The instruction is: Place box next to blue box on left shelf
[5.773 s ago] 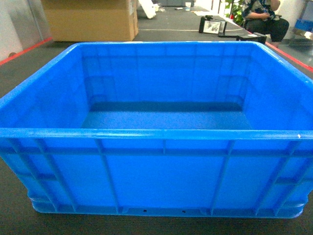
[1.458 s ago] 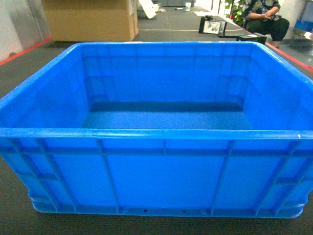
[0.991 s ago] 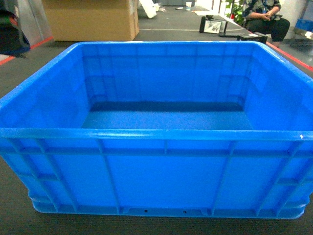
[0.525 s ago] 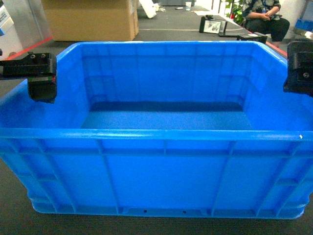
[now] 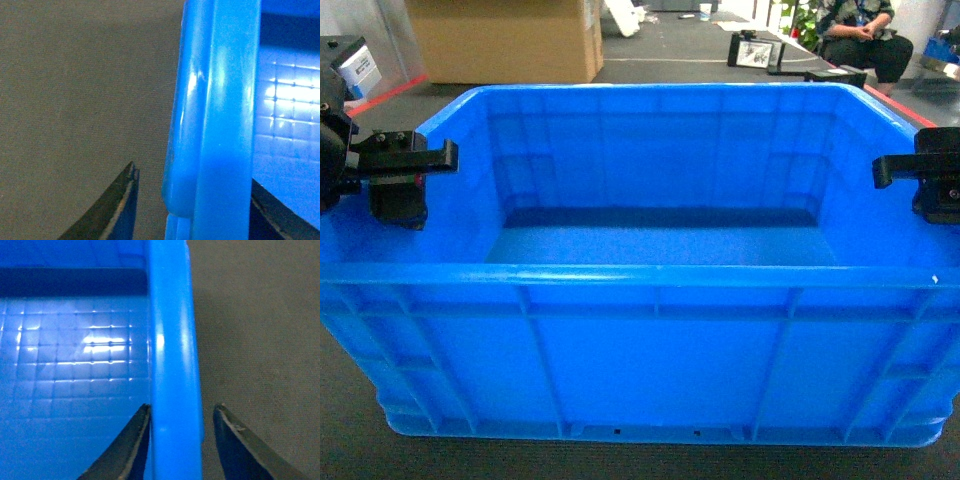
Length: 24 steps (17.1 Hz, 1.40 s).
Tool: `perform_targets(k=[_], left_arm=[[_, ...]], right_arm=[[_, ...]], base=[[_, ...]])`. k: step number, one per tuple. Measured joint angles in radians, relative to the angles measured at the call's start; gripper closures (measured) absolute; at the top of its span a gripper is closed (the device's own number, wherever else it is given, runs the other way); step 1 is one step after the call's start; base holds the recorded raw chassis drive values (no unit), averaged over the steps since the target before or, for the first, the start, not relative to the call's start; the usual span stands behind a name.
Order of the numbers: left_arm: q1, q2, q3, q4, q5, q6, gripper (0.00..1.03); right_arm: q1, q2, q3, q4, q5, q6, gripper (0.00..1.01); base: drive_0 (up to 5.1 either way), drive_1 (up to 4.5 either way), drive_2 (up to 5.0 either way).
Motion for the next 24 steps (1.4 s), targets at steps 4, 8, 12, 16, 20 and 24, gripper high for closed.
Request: perform_targets(k=[4,8,12,16,20,24], left_arm=[[-0.004,0.005,0.013,-0.018,0.007,0.038,0.82],[-0.013,-0.012,-0.008,0.008,-0.011,0.046,0.82],[-0.032,-0.067,-0.060,0.023,-0.032,0.049,0.82],[-0.098,-0.299,-0.197,0.105,-0.110,0.063,0.83],[-0.167,-0.562,-0.343,0.106,-0.225,0.063,0.83],[-0.275,-0.846,-0.518,0.008,-0.365,0.034,0.83]], right_arm=[[0.002,0.000,0.000,0.005,0.008,-0.019,0.79],[0.002,-0.018,-0.027,0.040,0.020,-0.025,0.79],[0.014,-0.069,-0.076,0.070,0.047,-0.039,0.79],[0.050,-0.286,-0.191,0.121,0.118,-0.055,0.79],[0.127,-0.529,-0.347,0.152,0.229,-0.087,0.79],[0.226,-0.785,-0.532,0.042,0.340,-0.063,0.79]], base=[[0.0,0.00,0.0],[0.0,0.00,0.0],[0.0,0.00,0.0],[0.0,0.00,0.0],[0.0,0.00,0.0],[0.0,0.00,0.0]])
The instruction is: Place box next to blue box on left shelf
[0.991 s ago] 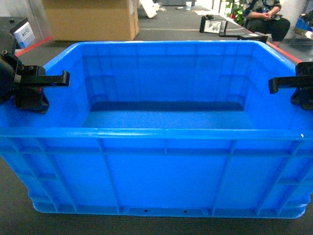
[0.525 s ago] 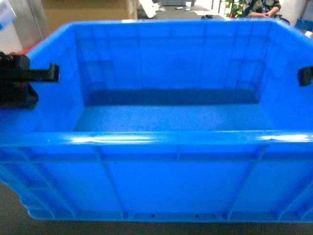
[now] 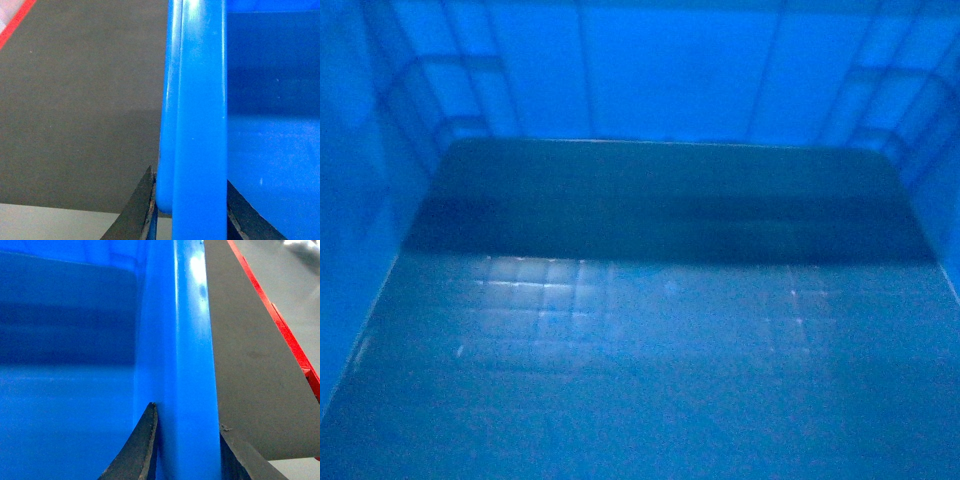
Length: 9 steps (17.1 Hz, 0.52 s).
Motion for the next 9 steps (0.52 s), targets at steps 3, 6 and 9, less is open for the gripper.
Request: perform_targets(k=[3,6,9], left_arm=[[-0.050,-0.156,-0.047,0.000,-0.076,-0.002,0.83],[-0.126,-0.225,-0.091,-0.005,-0.147,-0.037,0.83],[-0.186,-0.216,-0.117,-0.031,-0.186,-0.090,0.83]], right_arm=[[0.051,-0.139,-0.021,-0.035,0.054,0.005,0.79],[0.103,-0.169,-0.037,-0.002,0.140,-0.044,0.79],[0.167,-0.173,-0.074,0.020,0.262,-0.089,0.79]], base=[[0.0,0.00,0.0],[0.0,0.00,0.0],[0.0,0.00,0.0]])
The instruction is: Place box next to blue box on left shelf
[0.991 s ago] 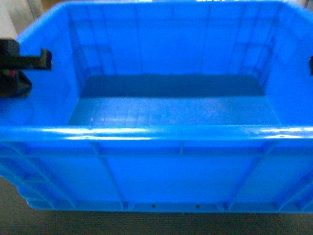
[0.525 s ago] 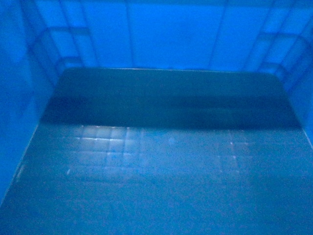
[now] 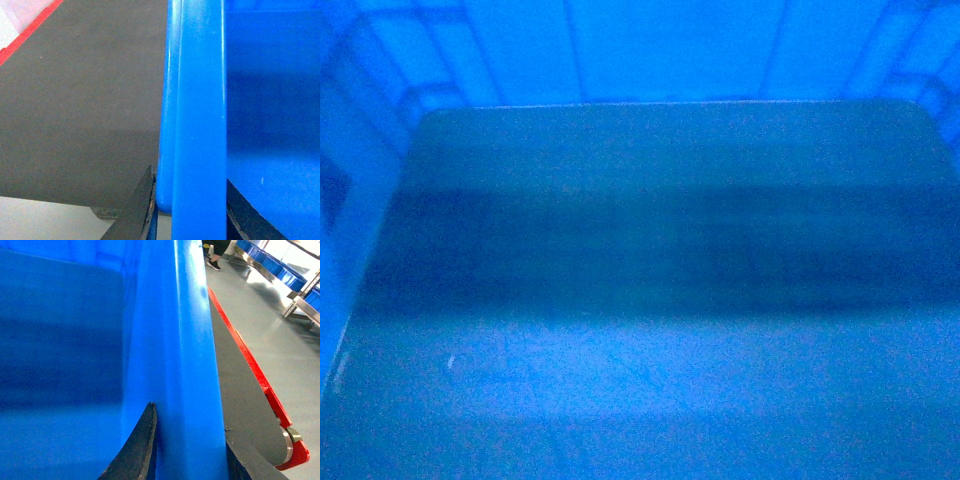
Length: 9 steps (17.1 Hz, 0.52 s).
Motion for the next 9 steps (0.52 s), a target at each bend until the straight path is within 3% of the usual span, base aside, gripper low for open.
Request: perform_targets(k=[6,9], left_arm=[[0.000,0.001,-0.001,0.011,-0.003,-0.006,0.83],[0.000,0.000,-0.001,0.011,-0.005,-0.006,0.83]], right_arm=[[0.000,0.000,-0.001,0.008,0.007,-0.009,0.79],[0.000,0.000,-0.001,0.009,0.006,-0.012,0.79]], base=[[0.0,0.00,0.0],[-1.4,-1.42,-1.4]])
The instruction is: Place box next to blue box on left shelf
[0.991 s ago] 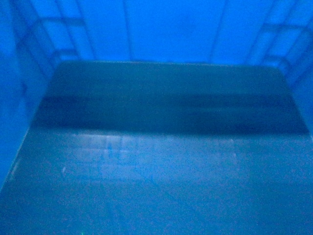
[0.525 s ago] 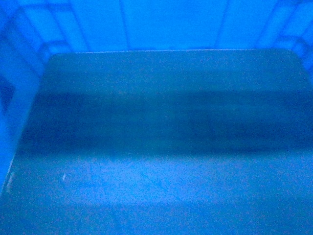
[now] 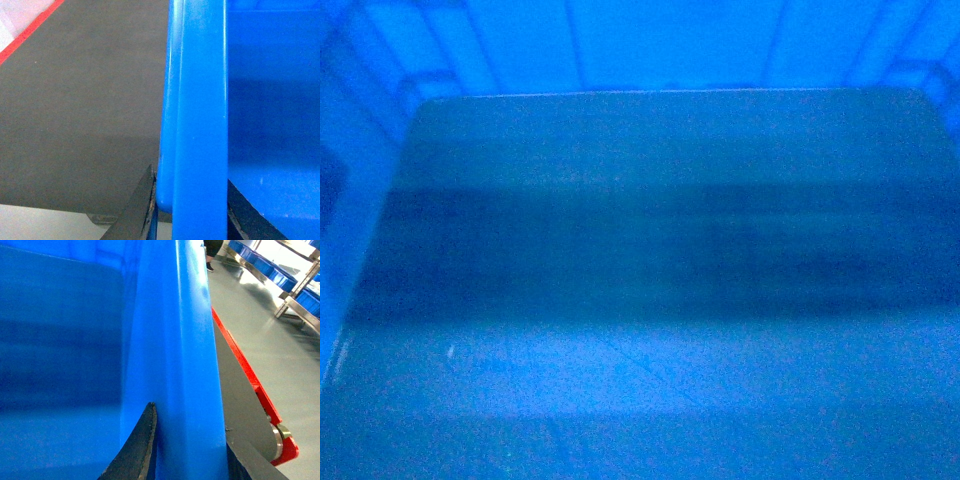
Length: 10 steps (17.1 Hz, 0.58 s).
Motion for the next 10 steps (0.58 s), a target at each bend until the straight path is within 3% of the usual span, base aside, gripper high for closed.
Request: perform_targets(k=[10], left_arm=[[-0.001,0.000,0.000,0.000,0.001,0.000,0.83]], right_arm=[[0.000,0.000,0.000,-0.001,0.001,-0.004,0.79]], base=[[-2.0,-1.98,-2.0]])
